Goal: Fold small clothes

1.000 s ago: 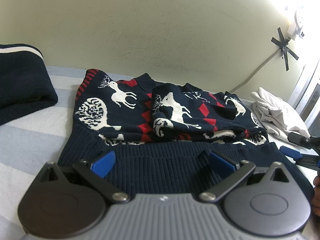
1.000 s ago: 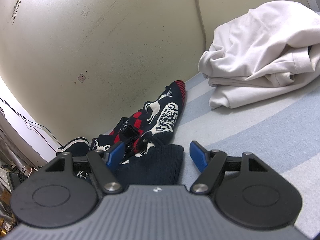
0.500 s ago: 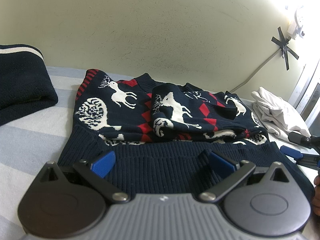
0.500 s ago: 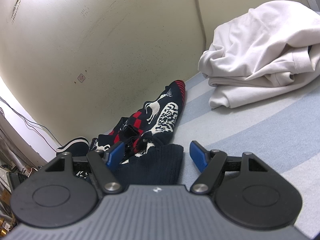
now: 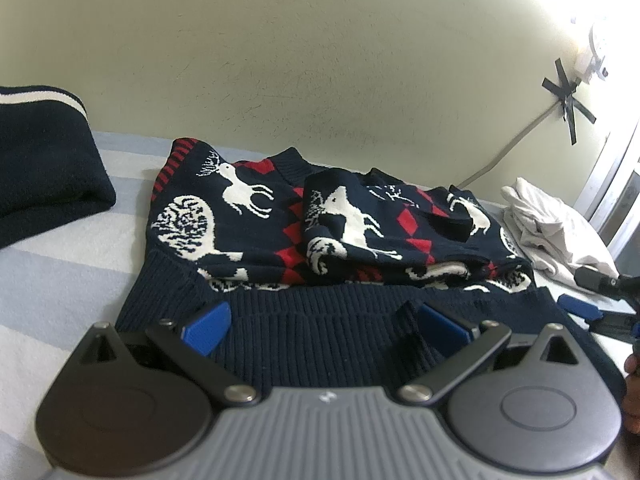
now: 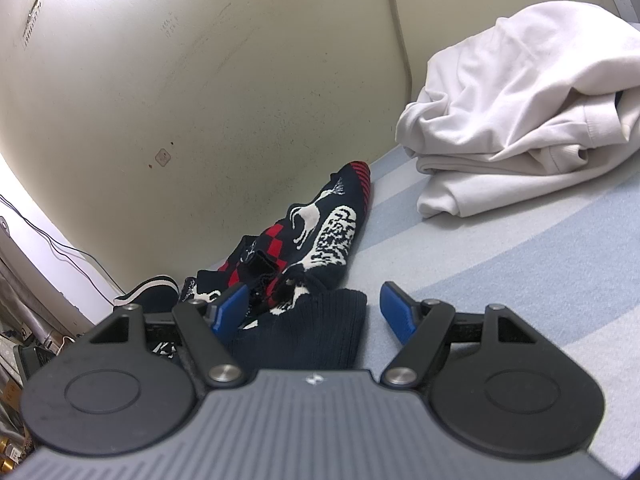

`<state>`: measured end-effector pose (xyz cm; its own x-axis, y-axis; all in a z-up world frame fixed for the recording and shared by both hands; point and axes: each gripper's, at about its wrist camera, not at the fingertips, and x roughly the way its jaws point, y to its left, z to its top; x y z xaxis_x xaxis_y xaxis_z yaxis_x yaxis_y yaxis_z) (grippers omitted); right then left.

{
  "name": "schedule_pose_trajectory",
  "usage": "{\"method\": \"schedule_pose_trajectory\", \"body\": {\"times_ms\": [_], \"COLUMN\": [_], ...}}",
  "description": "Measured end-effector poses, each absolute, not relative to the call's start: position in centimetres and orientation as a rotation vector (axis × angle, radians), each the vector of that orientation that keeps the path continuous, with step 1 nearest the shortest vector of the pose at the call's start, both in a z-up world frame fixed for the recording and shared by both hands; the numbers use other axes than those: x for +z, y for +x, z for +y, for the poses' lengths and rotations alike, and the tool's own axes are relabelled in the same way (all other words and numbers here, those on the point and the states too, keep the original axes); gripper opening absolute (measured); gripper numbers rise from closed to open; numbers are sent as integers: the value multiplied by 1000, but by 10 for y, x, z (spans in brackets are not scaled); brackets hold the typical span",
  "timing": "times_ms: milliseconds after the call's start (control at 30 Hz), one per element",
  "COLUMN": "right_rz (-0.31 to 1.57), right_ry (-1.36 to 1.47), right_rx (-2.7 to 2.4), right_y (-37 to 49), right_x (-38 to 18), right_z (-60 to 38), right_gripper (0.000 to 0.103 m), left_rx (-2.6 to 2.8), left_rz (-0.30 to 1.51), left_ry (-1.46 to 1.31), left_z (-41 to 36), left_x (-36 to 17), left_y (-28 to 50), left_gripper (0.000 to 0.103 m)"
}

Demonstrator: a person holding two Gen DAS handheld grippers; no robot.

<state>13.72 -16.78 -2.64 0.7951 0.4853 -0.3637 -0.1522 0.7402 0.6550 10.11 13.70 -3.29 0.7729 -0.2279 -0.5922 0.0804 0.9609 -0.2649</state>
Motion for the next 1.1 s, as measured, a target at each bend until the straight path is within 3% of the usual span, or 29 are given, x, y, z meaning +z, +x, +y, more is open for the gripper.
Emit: {"method": "schedule_pose_trajectory", "body": {"times_ms": [500,700,900,1100], "right_rz": [505,457,517,760], "right_ry": [640,567,327,288], "right_rx": [376,393,454,482], "right_y": [128,130,212,341], "right_x": [-21,8,79,55], "right_z": [-166,-171,-135,-74], "right_gripper": [75,75,68,66], "left_rx": [-185,-278,-132,-73], "left_rz": [684,623,617,756], "left_ry": [-205,-391,-258,-164], "left_z": [136,180,194,171], "left_x": [-31,4,57,34], "left_y": [101,99,176,279], "left_gripper": [103,103,103,101]}}
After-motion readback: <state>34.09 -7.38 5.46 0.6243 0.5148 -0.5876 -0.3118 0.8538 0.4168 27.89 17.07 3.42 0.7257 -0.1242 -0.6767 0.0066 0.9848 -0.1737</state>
